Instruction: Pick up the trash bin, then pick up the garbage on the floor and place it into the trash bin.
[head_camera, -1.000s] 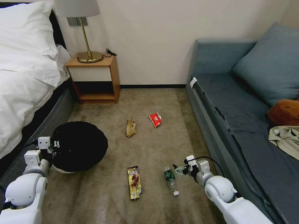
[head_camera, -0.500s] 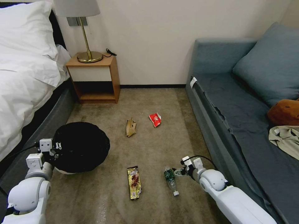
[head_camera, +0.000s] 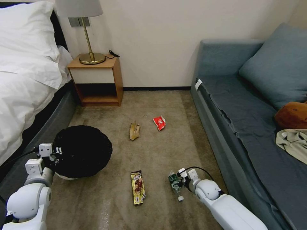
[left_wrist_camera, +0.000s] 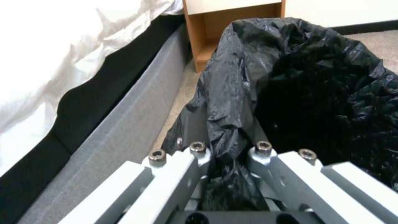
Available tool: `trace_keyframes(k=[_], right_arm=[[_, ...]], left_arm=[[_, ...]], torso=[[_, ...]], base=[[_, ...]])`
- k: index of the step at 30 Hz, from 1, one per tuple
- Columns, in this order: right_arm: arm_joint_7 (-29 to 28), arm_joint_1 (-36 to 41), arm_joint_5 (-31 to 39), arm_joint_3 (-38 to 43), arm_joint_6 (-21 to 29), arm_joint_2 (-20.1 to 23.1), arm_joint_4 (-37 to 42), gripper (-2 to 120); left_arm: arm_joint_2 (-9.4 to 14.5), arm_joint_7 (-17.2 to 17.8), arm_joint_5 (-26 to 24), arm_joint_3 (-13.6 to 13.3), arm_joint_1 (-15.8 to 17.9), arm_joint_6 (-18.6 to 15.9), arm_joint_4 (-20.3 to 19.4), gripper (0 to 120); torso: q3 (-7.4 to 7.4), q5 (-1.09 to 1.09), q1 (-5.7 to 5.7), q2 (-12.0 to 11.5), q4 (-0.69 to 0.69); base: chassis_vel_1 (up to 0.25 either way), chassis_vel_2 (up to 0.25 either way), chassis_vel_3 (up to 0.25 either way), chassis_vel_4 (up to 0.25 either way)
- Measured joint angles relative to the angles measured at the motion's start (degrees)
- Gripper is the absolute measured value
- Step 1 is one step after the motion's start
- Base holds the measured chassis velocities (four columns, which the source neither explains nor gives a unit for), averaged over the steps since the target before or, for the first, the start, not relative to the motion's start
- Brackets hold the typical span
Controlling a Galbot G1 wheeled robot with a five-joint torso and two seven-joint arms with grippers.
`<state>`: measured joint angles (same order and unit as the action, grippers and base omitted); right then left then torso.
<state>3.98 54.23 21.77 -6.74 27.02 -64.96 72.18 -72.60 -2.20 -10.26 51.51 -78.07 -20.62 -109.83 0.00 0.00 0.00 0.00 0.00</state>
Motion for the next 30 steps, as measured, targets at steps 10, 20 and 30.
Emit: trace_keyframes(k=[10, 20, 30], right_arm=[[0.9, -0.3, -1.2, -1.0, -1.3, -0.8, -3.0, 86], [0.8, -1.6, -1.6, -1.3, -2.5, -1.1, -3.4, 47], [0.3, -1.6, -2.0, -0.9, -2.4, 0.3, -0.1, 20]], left_arm=[[0.0, 0.0, 0.1, 0.0, 0.6, 0.1, 0.6, 4], [-0.4, 0.0, 0.5, 0.0, 0.5, 0.1, 0.4, 4], [0.0, 0.1, -0.1, 0.1, 0.2, -0.1, 0.0, 4]], torso=[[0.0, 0.0, 0.0, 0.0, 0.0], [0.0, 0.0, 0.0, 0.0, 0.0], [0.0, 0.02, 0.0, 0.0, 0.0]], base=[[0.0, 0.0, 0.0, 0.0], [0.0, 0.0, 0.0, 0.0], [0.0, 0.0, 0.0, 0.0]])
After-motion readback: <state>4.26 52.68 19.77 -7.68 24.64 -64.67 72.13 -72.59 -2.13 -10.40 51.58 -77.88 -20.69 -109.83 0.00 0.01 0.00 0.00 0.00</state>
